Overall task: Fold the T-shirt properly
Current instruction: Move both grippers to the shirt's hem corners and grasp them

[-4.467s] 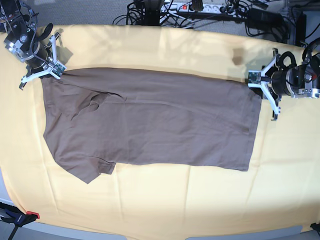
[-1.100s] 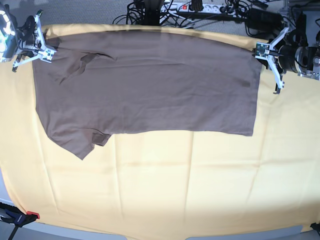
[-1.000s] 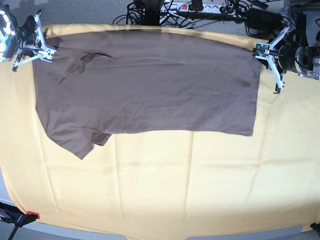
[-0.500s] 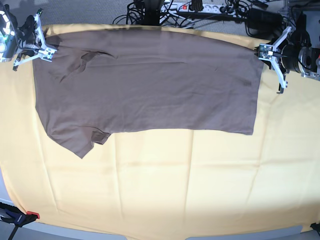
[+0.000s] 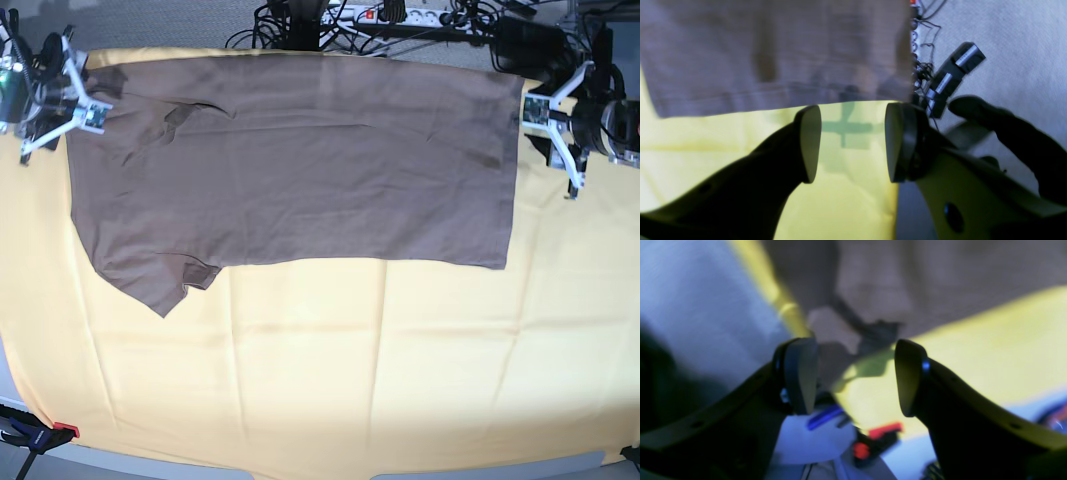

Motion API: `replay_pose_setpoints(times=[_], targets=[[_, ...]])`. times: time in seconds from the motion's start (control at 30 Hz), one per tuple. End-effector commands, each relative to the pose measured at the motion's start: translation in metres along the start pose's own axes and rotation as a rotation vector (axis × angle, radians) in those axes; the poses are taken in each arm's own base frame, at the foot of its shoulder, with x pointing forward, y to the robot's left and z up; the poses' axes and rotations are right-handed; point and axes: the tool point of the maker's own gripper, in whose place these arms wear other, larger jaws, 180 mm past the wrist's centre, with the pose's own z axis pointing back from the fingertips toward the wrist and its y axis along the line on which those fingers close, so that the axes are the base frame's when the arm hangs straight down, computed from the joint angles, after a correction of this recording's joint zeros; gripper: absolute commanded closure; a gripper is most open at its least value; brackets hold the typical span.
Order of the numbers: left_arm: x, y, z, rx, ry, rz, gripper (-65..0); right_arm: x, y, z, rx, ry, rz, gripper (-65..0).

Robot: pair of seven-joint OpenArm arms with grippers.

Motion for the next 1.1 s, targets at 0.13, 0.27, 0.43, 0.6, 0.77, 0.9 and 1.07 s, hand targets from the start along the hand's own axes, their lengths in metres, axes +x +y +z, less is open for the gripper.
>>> replay_pose_setpoints(times=[0.13, 0.27, 0.43, 0.6, 0.77, 0.9, 1.07], targets=[[0.009, 0.061, 0.034, 0.221, -0.043, 0.088, -31.4, 0.005, -0.041, 0.032, -0.092, -0.097, -0.101, -39.0], [0.010, 0.108, 0.054, 0.368, -0.131, 0.233, -31.4, 0.010, -0.070, 0.055, -0.180, -0.198, -0.197, -39.0], [-0.023, 0.167, 0.062, 0.468, -0.237, 0.505, -31.1, 0.009, -0.097, 0.076, -0.286, -0.268, -0.256, -39.0], [-0.072, 0.207, 0.057, 0.449, -0.452, 0.886, -30.9, 0.004, -0.102, 0.075, -0.291, -0.270, -0.285, -39.0], [-0.113, 0.220, 0.040, 0.339, -0.751, 1.309, -31.0, 0.004, -0.107, 0.073, -0.294, -0.306, -0.313, -39.0], [-0.124, 0.208, 0.001, 0.227, -0.823, 1.514, -31.0, 0.003, -0.109, 0.072, -0.294, -0.312, -0.321, -39.0], [-0.103, 0.204, -0.034, 0.125, -0.832, 1.554, -31.0, 0.005, -0.109, 0.073, -0.295, -0.323, -0.320, -39.0]])
